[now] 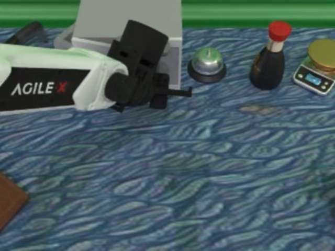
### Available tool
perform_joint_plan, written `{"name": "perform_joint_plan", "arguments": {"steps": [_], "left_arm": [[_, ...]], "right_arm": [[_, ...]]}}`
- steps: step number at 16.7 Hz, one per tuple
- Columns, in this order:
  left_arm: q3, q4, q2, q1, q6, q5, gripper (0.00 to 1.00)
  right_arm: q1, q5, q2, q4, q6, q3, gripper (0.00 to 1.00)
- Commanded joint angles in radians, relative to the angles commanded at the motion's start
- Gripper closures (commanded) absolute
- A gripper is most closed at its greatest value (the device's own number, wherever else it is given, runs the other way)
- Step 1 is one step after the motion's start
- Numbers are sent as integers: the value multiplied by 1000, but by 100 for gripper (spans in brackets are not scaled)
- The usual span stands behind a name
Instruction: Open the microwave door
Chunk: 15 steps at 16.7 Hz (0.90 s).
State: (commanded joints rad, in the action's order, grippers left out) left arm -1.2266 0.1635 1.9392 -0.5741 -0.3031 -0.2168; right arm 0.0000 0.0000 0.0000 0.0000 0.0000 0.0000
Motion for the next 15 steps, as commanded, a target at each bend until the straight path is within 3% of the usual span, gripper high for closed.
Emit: {"name": "perform_joint_plan", "arguments": {"steps": [15], "left_arm": [[23, -8, -10, 6, 22, 13, 100]], "right_arm": [[0, 0, 0, 0, 0, 0, 0]]}}
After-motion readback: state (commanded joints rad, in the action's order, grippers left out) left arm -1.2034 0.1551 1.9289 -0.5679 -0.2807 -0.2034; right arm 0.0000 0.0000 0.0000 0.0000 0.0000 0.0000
